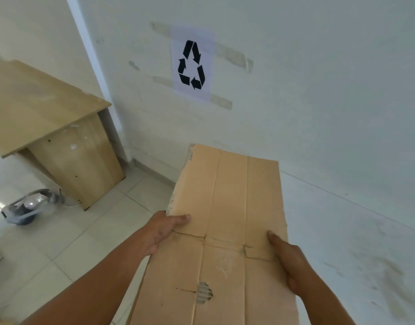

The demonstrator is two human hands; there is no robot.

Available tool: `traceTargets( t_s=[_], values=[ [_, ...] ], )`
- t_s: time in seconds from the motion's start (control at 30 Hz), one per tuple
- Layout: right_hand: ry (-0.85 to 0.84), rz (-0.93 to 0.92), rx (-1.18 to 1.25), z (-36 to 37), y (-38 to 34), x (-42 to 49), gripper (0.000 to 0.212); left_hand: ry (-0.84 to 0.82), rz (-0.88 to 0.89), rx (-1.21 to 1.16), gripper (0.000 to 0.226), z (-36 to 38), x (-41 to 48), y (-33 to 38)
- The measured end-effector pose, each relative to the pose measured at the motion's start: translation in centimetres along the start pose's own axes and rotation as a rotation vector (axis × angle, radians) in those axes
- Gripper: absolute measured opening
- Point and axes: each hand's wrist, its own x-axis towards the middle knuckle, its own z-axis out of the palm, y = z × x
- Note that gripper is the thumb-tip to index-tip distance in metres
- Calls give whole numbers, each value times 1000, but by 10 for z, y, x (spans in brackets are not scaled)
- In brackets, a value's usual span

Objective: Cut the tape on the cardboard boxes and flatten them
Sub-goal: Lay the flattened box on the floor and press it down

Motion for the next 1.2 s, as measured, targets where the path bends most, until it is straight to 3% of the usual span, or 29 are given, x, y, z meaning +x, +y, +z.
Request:
traceTargets(
  t_s=[0.23,0.33,0.47,0.63,0.8,0.93,1.2],
  values=[
    [5,55,46,108,-25,45,71,-28,5,55,72,-95,69,34],
    [22,85,86,156,-35,81,70,-23,4,85,67,-131,114,54],
    [78,82,111,225,-43,135,53,9,36,104,50,-178,178,74],
    [199,161,58,301,-44,182,67,-8,14,146,46,-235,251,86],
    [270,202,39,352,-41,201,60,-65,-29,189,47,-272,307,85],
    [315,229,67,385,-29,214,72,-154,-45,241,48,-294,355,83],
    [408,266,122,444,37,274,42,-242,-107,348,45,-315,470,15]
  ],
)
